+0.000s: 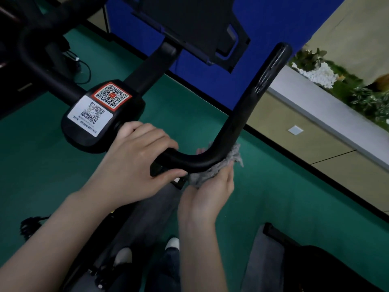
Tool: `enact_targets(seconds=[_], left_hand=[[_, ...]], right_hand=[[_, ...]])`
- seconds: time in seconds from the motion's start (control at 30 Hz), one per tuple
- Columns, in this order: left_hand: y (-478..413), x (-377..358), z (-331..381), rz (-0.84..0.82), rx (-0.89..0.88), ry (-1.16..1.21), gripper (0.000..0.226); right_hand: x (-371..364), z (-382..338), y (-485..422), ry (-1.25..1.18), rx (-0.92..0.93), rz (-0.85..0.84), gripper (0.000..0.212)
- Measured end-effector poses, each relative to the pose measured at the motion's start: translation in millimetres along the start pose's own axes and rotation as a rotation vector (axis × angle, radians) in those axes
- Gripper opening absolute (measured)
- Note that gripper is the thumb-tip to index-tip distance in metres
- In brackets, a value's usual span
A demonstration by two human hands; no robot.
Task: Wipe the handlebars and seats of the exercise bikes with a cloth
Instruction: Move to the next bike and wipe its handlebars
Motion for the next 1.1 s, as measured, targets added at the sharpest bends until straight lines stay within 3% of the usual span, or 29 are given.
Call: enact_targets(seconds=[0.1, 0.2, 0.3, 0.4, 0.6, 0.9, 1.1], left_hand=[[0, 1, 4, 0.0, 0.002, -0.011, 0.05], [-2, -3, 17, -0.005, -0.013, -0.034, 0.051], [-6, -8, 31, -0.015, -0.007, -0.021, 0.046], [-6, -7, 31, -0.009, 0.024, -0.004, 0.043], [-8, -7, 30, -0.016, 0.075, 0.011, 0.043], [-11, -7, 35, 0.042, 0.134, -0.011, 0.039], [-12, -13, 46, 0.106, 0.168, -0.058, 0.035]], right_hand=[[-2, 0, -11, 0.06, -0.155, -0.05, 0.028], [3, 5, -13, 0.091, -0.189, -0.061, 0.031], [11, 1, -10, 0.195, -0.085, -0.012, 0.017], [-3, -18, -15, 0.157, 0.053, -0.088, 0.009], [-5, -24, -2, 0.331, 0.257, -0.145, 0.04], [-19, -31, -28, 0.29, 0.108, -0.226, 0.036], [-11, -37, -15, 0.493, 0.291, -0.195, 0.035]])
Point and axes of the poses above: each hand's wrist, its own y-axis away from the middle knuckle, its own x-axis out of the back of the hand, z = x × y, the point moved 7 cm from there along -y, towards the middle knuckle, and after that the axes turned 1 degree about y, right-handed, at the moved point
